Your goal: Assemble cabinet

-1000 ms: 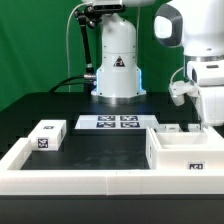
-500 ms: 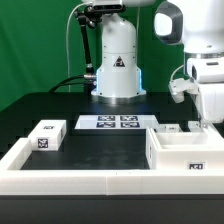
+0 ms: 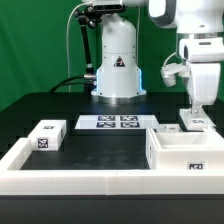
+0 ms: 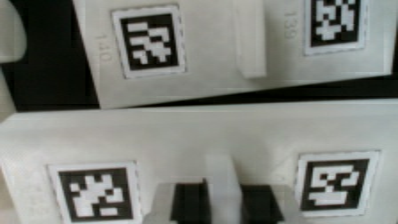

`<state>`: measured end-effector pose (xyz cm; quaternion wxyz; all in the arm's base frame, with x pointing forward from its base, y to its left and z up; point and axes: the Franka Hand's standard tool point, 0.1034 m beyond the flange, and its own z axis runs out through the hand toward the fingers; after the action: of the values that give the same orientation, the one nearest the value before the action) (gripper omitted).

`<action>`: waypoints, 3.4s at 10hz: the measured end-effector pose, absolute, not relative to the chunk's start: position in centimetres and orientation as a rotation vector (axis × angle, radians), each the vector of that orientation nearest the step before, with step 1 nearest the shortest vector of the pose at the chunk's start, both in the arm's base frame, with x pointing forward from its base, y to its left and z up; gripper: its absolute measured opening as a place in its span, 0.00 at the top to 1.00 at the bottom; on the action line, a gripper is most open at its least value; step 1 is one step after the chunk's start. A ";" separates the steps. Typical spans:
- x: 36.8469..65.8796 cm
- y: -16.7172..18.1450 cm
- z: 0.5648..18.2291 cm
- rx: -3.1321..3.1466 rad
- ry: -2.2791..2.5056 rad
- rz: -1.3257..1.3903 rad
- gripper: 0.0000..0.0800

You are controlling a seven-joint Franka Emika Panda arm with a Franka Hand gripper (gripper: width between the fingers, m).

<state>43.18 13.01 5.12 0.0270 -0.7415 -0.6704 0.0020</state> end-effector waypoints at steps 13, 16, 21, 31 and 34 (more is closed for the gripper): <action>44.7 11.2 6.1 -2.326 -2.051 -0.018 0.91; 44.8 11.3 5.8 -2.324 -2.049 -0.020 0.91; 45.1 11.5 5.6 -2.318 -2.041 0.004 0.91; 45.2 10.9 5.5 -2.246 -2.122 -0.006 0.91; 45.3 11.0 5.8 -2.245 -2.125 -0.005 0.91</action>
Offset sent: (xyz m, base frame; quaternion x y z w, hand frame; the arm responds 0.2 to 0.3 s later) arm 0.0000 0.0000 0.0000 0.0000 0.0000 0.0000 1.0000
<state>45.28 10.99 5.80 0.0251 -0.7259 -0.6873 -0.0016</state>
